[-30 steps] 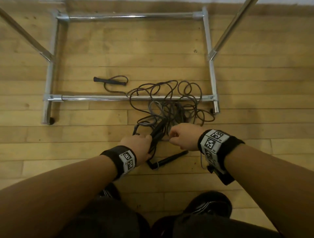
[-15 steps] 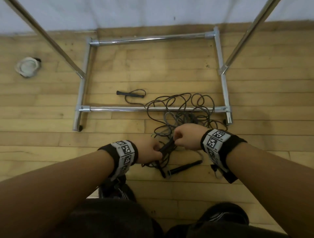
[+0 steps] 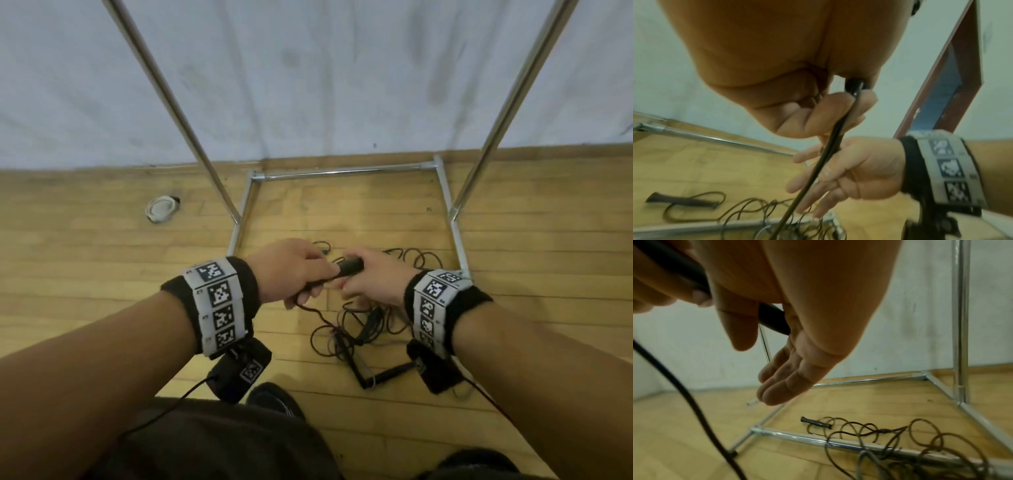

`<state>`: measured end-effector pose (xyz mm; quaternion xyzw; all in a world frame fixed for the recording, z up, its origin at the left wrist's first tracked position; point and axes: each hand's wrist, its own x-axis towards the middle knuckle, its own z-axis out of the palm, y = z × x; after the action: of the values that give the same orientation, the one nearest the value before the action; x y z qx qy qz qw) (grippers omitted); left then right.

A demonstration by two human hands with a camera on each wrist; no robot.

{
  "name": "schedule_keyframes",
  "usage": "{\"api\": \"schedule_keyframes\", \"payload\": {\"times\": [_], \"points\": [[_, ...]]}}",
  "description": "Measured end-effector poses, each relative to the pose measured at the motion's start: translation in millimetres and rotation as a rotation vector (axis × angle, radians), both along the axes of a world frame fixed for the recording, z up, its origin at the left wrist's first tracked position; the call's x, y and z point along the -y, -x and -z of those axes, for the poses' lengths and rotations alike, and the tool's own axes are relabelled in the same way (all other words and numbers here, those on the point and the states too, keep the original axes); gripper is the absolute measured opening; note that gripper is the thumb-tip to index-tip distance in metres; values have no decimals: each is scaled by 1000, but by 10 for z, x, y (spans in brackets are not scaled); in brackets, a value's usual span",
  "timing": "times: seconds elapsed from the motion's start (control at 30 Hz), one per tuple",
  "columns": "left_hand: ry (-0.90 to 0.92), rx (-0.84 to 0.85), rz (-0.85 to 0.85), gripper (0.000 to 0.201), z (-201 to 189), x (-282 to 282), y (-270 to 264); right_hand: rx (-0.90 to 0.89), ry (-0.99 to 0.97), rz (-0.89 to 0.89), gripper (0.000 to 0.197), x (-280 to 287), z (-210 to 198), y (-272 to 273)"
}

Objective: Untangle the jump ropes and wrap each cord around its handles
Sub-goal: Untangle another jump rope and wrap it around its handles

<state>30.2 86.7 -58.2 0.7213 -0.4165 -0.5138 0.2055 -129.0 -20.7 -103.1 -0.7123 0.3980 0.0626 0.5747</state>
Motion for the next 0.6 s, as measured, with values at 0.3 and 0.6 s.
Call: {"api": "schedule_keyframes", "payload": {"times": [0.3,0.6], "points": [[209,-262,-142,54,-674,-183,173,311,-183,389,68,-164,-794,107],[421,-418,-56,70,-745,6,479,390,-318,386,31,-270,-1152,495]]}}
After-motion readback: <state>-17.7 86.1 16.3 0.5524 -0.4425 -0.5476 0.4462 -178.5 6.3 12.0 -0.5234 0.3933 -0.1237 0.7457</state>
